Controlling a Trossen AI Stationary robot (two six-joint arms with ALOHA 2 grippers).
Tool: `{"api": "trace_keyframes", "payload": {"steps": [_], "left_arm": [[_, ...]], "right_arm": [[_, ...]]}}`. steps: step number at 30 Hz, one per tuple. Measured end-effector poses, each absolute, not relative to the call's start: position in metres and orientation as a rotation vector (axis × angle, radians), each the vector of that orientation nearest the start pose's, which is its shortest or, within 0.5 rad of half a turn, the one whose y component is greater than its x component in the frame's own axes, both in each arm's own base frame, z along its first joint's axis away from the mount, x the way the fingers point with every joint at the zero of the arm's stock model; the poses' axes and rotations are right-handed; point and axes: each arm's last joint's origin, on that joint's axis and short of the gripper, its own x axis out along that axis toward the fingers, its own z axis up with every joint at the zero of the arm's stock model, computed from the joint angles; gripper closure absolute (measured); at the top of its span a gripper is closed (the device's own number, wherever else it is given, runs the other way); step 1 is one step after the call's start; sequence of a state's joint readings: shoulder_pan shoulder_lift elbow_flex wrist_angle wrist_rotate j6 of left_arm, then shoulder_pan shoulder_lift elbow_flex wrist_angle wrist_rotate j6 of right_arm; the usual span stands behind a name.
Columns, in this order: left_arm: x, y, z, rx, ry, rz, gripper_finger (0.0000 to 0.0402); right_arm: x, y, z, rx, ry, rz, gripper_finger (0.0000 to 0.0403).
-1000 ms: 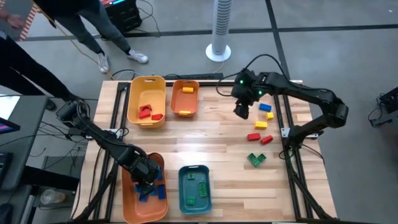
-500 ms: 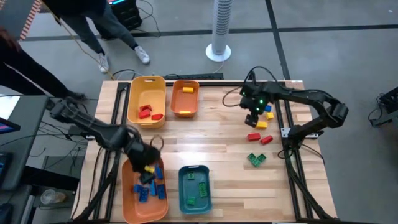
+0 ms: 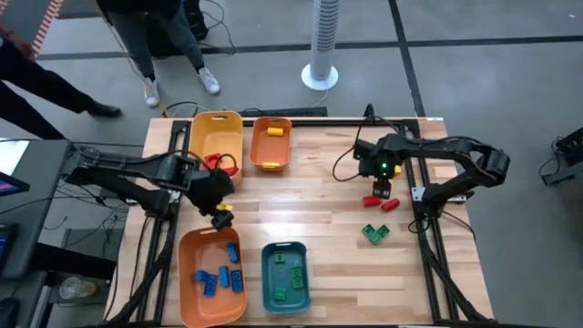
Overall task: Sort blocks
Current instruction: Put the yellow wooden block into the small orange bin
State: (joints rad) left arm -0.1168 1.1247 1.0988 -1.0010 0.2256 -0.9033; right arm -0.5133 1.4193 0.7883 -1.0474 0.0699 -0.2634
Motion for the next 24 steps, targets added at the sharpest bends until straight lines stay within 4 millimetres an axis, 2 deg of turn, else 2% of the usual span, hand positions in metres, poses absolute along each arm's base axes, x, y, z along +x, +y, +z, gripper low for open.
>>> {"api": "trace_keyframes", "payload": {"steps": [8,11,16,19,24], "left_arm": [[0.201,-0.022,0.313,-0.833,1.084,0.193,0.0219],[0.201,-0.022,0.313,-0.814,1.083,0.184,0.0219],[0.201,-0.019,0.313,-0.72,1.053,0.219,0.0219],[0.202,-0.018,0.313,-0.674,1.029,0.25,0.0219],[0.21,-0.015,0.318,-0.573,0.916,0.232,0.0219]], "right_arm": [[0.174,-0.094,0.156,0.131,1.671,-0.204,0.0177],[0.174,-0.097,0.156,0.122,1.659,-0.193,0.0213],[0.173,-0.102,0.156,0.153,1.614,-0.149,0.0302],[0.175,-0.107,0.16,0.182,1.596,-0.165,0.0329],[0.192,-0.118,0.182,0.189,1.468,-0.17,0.0323]]}}
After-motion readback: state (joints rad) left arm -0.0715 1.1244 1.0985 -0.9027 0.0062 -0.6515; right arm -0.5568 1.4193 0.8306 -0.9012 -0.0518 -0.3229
